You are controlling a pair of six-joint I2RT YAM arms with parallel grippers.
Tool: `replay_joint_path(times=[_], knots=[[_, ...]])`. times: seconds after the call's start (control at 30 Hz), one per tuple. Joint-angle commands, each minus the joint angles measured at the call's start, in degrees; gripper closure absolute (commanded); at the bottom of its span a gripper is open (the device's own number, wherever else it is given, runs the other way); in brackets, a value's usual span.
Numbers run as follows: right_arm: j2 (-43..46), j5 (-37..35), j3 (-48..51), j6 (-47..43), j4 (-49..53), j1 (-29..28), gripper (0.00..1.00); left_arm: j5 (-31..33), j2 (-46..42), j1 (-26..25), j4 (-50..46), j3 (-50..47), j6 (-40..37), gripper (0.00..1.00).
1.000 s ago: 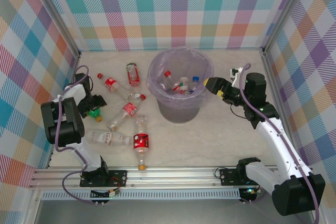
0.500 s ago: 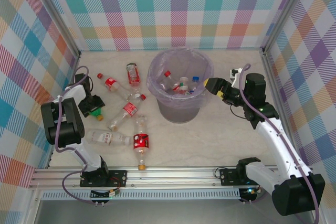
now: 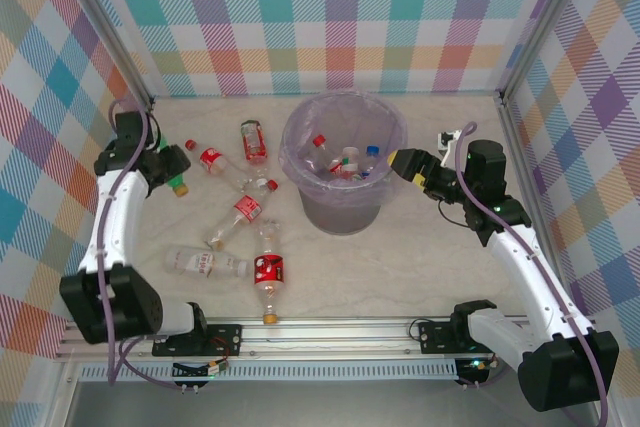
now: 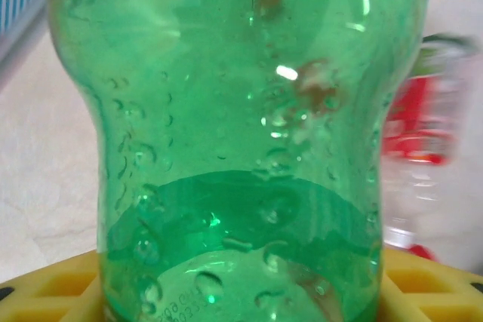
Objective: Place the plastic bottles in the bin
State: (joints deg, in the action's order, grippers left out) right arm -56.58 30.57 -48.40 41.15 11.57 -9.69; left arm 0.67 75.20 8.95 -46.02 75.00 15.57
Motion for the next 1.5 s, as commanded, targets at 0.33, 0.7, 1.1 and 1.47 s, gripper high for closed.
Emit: replay_joint_path(times=[0.33, 0.7, 1.1, 1.47], knots=[[-1.17, 0.1, 1.55, 0.5, -2.46, 0.39, 0.0, 6.33, -7.97, -29.55, 1.72, 21.15, 3.37, 0.56], [-1.34, -0.11, 3.68, 3.16, -6.43, 0.14, 0.02, 11.93, 12.18, -50.37, 0.74, 36.55, -2.08, 0.74], [-1.25, -0.16, 3.7, 3.41, -6.55, -0.13, 0.02, 7.91, 26.75, -54.63, -5.85, 42.31, -3.27, 0.78], [-1.69, 0.17, 3.61, 2.8, -6.52, -0.08, 0.02, 5.72, 31.68, -54.59, -6.87, 39.09, -5.05, 0.77]])
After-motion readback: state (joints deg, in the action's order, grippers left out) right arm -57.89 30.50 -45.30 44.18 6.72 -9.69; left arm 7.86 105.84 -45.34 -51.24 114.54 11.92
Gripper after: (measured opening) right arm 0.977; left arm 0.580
